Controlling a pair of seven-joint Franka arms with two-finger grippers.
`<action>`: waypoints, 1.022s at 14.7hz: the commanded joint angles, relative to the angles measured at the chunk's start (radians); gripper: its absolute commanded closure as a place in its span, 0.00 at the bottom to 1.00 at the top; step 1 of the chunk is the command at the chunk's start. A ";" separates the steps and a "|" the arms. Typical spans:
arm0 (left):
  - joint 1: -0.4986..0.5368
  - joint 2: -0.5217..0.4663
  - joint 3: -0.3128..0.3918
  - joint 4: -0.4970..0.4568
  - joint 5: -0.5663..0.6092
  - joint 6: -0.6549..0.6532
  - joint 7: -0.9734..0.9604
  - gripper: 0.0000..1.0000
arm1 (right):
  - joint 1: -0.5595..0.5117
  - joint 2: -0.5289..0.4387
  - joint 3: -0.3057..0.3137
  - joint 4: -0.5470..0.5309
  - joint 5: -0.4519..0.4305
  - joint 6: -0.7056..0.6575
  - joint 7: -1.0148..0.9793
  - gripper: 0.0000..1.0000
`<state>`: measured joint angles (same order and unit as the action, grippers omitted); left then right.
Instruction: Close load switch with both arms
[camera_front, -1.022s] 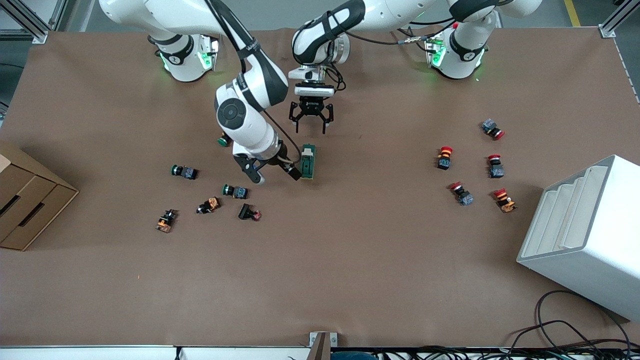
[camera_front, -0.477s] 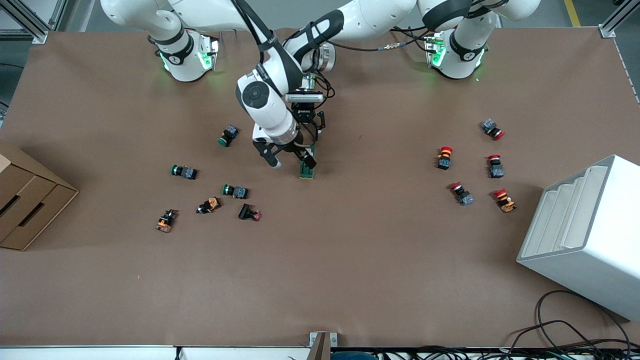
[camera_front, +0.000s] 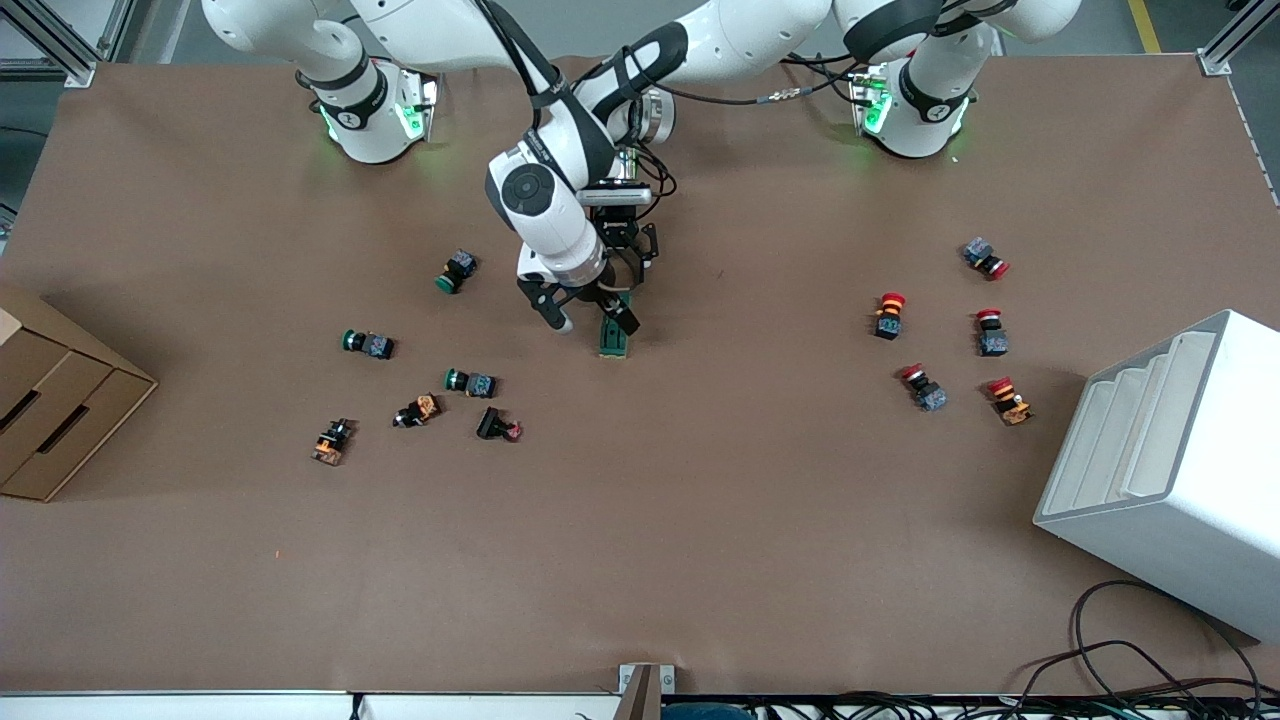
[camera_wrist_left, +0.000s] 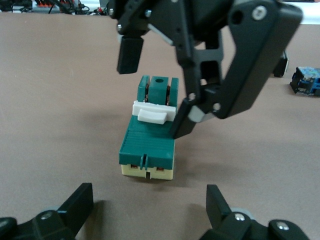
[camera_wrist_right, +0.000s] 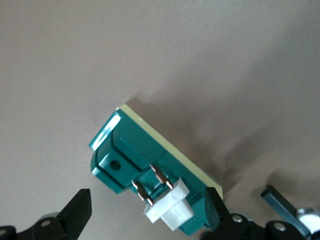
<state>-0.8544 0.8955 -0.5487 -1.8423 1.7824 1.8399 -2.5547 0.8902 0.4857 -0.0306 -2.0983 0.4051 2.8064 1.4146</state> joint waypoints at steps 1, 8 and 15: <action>-0.011 0.003 0.013 -0.003 0.015 -0.013 0.018 0.00 | 0.032 0.017 -0.009 -0.003 0.020 0.044 0.032 0.00; -0.040 0.031 0.029 0.005 0.019 -0.021 0.010 0.00 | 0.041 0.054 -0.009 0.047 0.038 0.070 0.099 0.00; -0.043 0.031 0.035 0.008 0.019 -0.021 0.002 0.00 | -0.014 0.054 -0.012 0.101 0.026 0.051 0.064 0.00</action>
<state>-0.8888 0.8990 -0.5201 -1.8425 1.7918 1.8215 -2.5448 0.9123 0.5227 -0.0335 -2.0345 0.4261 2.8410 1.5134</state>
